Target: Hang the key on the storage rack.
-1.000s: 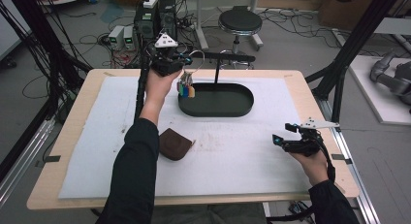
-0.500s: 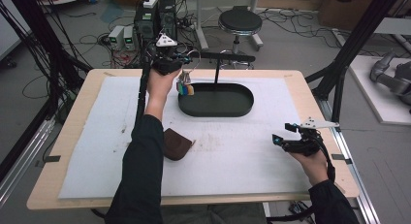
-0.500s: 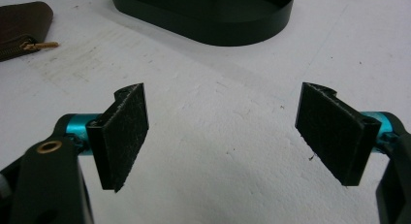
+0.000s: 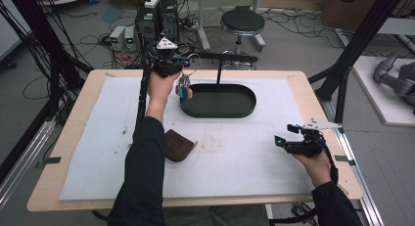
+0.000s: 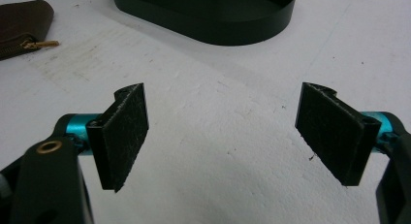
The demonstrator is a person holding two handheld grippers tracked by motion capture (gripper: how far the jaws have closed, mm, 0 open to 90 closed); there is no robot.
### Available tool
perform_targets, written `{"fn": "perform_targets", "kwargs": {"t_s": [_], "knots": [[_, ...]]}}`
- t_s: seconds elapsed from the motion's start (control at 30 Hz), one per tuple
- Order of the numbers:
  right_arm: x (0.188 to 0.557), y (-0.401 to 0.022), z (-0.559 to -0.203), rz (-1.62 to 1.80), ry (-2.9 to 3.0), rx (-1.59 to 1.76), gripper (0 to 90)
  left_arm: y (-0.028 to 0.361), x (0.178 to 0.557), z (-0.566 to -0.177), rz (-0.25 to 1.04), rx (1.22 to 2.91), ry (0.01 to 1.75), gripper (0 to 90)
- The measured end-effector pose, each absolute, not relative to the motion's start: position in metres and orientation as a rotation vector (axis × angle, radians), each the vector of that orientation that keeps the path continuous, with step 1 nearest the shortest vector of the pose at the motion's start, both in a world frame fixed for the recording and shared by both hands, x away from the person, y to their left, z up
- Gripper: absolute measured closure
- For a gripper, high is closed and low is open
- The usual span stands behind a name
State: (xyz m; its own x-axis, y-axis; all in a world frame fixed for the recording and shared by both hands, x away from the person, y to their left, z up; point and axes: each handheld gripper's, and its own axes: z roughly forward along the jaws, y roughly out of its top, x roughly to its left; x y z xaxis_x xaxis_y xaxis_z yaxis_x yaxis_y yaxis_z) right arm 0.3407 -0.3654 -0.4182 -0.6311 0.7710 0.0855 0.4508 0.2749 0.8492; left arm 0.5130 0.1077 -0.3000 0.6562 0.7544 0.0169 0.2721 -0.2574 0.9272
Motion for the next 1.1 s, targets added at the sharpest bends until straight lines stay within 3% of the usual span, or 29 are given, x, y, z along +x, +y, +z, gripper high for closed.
{"fn": "perform_targets", "kwargs": {"t_s": [1.1], "knots": [[0.34, -0.366, -0.418, 1.294, 2.207, 1.115, 19.9, 0.11, 0.517, -0.314, 0.567, 1.836, 0.856, 86.0]]}}
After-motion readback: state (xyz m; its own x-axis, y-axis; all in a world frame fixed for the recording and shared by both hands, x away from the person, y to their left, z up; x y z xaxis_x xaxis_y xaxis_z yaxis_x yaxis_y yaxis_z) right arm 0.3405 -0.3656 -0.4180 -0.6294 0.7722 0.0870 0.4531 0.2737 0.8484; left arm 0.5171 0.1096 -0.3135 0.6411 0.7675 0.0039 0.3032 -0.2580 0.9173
